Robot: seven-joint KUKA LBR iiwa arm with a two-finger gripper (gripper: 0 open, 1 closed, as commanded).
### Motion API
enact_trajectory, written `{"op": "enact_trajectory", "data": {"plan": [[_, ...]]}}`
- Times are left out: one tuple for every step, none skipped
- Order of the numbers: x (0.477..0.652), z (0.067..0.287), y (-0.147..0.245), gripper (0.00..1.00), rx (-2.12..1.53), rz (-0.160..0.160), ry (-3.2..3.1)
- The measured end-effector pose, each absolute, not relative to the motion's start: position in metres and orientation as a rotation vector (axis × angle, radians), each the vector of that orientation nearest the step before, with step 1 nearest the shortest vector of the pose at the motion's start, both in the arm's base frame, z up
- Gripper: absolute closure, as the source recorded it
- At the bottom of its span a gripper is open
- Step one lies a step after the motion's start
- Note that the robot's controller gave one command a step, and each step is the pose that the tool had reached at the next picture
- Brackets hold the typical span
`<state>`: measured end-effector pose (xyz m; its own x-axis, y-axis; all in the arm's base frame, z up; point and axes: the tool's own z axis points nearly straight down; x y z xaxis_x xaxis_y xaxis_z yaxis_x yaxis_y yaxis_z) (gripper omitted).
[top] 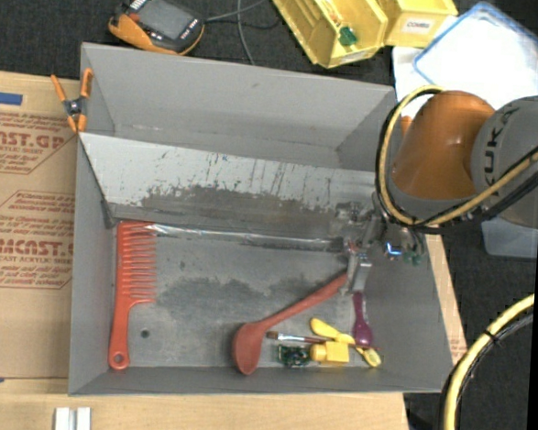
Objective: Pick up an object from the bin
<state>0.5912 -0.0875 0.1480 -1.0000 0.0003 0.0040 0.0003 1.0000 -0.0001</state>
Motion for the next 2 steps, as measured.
{"op": "enact_trajectory", "data": {"plan": [[0.592, 0.153, -0.087, 0.00, 0.002, 0.001, -3.144], [0.590, 0.069, -0.077, 0.00, 0.429, -0.001, -3.111]]}}
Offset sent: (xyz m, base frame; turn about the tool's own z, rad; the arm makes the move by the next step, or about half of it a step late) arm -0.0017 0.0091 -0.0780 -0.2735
